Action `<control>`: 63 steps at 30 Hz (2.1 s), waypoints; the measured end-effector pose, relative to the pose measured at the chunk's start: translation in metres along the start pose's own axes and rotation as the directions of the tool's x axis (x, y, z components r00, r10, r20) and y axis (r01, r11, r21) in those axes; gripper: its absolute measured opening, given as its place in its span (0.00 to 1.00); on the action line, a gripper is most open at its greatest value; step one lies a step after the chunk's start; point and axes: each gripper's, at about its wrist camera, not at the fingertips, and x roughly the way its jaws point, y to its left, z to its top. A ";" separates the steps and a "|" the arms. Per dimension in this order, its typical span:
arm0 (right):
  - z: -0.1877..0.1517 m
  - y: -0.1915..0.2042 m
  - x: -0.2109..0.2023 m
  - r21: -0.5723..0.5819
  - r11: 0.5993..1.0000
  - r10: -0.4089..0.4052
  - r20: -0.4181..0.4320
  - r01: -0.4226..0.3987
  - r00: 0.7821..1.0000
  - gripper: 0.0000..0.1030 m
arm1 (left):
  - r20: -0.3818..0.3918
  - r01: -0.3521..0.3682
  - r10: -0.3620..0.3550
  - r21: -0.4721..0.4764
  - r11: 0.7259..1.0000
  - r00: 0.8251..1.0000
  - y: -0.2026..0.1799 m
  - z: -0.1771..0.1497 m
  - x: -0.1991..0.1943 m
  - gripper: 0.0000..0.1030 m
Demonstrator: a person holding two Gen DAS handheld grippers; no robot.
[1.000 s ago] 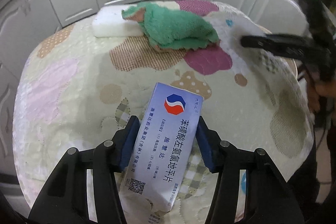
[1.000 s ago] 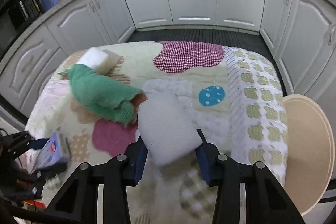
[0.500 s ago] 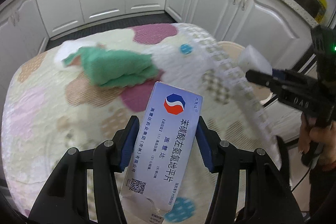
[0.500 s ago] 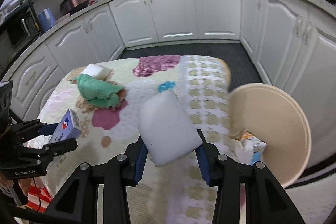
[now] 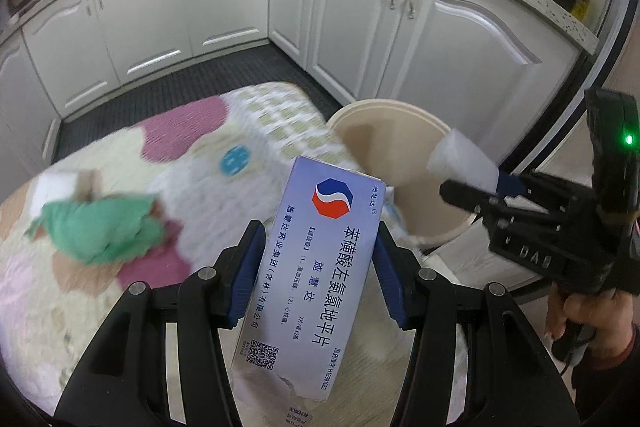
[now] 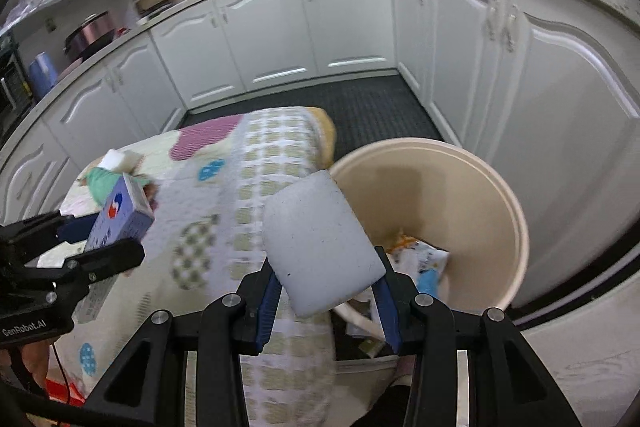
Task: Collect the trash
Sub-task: 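Carry the medicine box and sponge over the beige bucket and open both grippers, then move both open grippers back over the table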
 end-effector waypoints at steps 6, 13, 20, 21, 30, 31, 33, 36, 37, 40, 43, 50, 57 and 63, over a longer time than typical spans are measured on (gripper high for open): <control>-0.002 -0.032 0.005 0.060 0.998 -0.030 -0.014 0.031 0.999 0.40 | -0.002 0.005 -0.005 0.016 1.000 1.000 -0.024 0.020 0.025 0.50; 0.001 -0.056 0.012 0.103 0.993 -0.058 -0.028 0.060 0.998 0.41 | -0.019 0.029 -0.029 0.005 1.000 0.999 -0.041 0.046 0.050 0.50; 0.001 -0.068 0.022 0.129 0.987 -0.089 -0.044 0.094 0.995 0.41 | -0.030 0.075 -0.076 -0.047 0.996 0.997 -0.048 0.064 0.072 0.51; 0.001 -0.069 0.023 0.130 0.987 -0.091 -0.046 0.096 0.995 0.42 | -0.033 0.085 -0.087 -0.059 0.995 0.996 -0.049 0.067 0.076 0.51; 0.001 -0.083 0.041 0.150 0.978 -0.136 -0.083 0.147 0.987 0.56 | -0.035 0.141 -0.146 -0.121 0.983 0.989 -0.053 0.075 0.094 0.64; -0.001 -0.084 0.041 0.154 0.977 -0.136 -0.083 0.148 0.987 0.61 | -0.034 0.142 -0.147 -0.125 0.982 0.988 -0.052 0.076 0.094 0.64; -0.003 -0.085 0.041 0.162 0.976 -0.137 -0.083 0.149 0.987 0.63 | -0.034 0.131 -0.136 -0.123 0.984 0.990 -0.051 0.074 0.093 0.65; -0.007 -0.086 0.040 0.168 0.975 -0.132 -0.094 0.146 0.987 0.63 | -0.032 0.111 -0.115 -0.121 0.986 0.993 -0.049 0.071 0.090 0.65; -0.008 -0.086 0.040 0.169 0.975 -0.129 -0.096 0.143 0.987 0.63 | -0.031 0.103 -0.107 -0.121 0.987 0.994 -0.049 0.070 0.089 0.65; -0.011 -0.082 0.037 0.166 0.976 -0.123 -0.099 0.138 0.987 0.63 | -0.022 0.078 -0.082 -0.122 0.989 0.996 -0.045 0.065 0.083 0.65; -0.011 -0.075 0.036 0.161 0.978 -0.116 -0.096 0.130 0.989 0.63 | -0.021 0.061 -0.064 -0.132 0.989 0.998 -0.039 0.062 0.078 0.65; -0.011 -0.059 0.025 0.131 0.986 -0.098 -0.079 0.108 0.992 0.63 | -0.021 0.020 -0.023 -0.158 0.987 1.000 -0.020 0.055 0.072 0.65; -0.007 -0.039 0.015 0.105 0.991 -0.083 -0.054 0.089 0.995 0.68 | -0.033 -0.090 0.085 -0.220 0.971 0.996 0.039 0.044 0.069 0.65; -0.004 -0.009 0.012 0.055 0.997 -0.042 -0.046 0.044 0.998 0.68 | -0.102 -0.172 0.147 -0.318 0.932 0.984 0.103 0.032 0.076 0.65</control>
